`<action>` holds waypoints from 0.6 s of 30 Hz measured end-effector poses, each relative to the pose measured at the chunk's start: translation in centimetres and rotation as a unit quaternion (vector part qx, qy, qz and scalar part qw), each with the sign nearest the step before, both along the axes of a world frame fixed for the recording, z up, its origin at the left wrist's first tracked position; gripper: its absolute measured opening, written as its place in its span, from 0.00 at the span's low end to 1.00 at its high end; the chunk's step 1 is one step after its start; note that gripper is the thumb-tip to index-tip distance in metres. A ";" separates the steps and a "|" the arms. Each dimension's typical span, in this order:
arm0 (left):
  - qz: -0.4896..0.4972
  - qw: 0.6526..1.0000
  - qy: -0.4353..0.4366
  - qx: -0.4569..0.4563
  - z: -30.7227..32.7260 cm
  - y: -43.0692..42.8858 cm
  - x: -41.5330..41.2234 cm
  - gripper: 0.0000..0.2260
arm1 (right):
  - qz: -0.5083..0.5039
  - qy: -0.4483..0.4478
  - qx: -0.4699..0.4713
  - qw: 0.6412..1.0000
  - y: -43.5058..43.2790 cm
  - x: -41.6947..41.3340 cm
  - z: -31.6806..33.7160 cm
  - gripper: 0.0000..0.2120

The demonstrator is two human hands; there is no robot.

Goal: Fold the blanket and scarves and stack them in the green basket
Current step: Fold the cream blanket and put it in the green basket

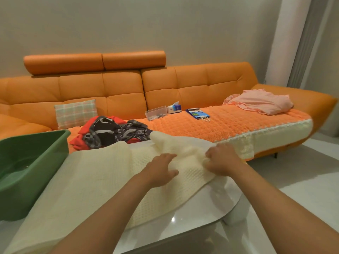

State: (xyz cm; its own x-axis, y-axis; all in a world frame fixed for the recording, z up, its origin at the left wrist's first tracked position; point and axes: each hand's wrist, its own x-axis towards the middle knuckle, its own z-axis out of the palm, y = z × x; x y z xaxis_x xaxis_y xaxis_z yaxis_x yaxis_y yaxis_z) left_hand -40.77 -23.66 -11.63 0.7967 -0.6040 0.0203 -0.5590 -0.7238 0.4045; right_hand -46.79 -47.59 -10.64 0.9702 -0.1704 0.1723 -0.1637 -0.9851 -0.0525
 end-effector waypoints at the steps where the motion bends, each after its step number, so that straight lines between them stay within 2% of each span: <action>1: -0.011 0.999 0.020 0.027 -0.5 -0.2 0.0 0.30 | 0.011 0.054 0.092 0.994 0.4 -0.3 0.0 0.12; 3: -0.034 0.997 0.057 0.048 -1.5 -0.7 -0.2 0.32 | 0.012 0.068 0.197 0.978 0.7 -0.3 0.1 0.17; 5: -0.044 0.996 0.062 0.050 -2.1 -1.1 -0.2 0.30 | 0.010 0.032 0.229 0.973 0.8 0.1 0.3 0.19; 8: -0.012 0.997 -0.014 0.082 -2.2 -1.7 0.3 0.17 | -0.006 -0.053 0.261 0.964 0.3 1.5 -0.7 0.14; 10: 0.027 0.995 -0.058 0.071 -1.9 -2.2 1.2 0.20 | -0.044 -0.067 0.247 0.966 -0.5 2.4 -1.6 0.11; 12: 0.045 0.989 -0.123 0.068 -1.6 -2.8 2.3 0.20 | -0.080 -0.016 0.207 0.975 -1.2 2.9 -2.5 0.18; 15: 0.041 0.982 -0.185 0.016 -0.9 -4.1 4.0 0.12 | -0.100 0.077 0.141 0.982 -1.8 3.7 -3.4 0.29; 17: 0.041 0.984 -0.175 0.006 -0.6 -5.4 4.9 0.12 | -0.084 0.110 0.161 0.977 -1.8 4.2 -3.6 0.29; 18: 0.041 0.986 -0.159 0.016 -0.6 -6.0 5.2 0.14 | -0.067 0.117 0.184 0.974 -1.7 4.5 -3.7 0.24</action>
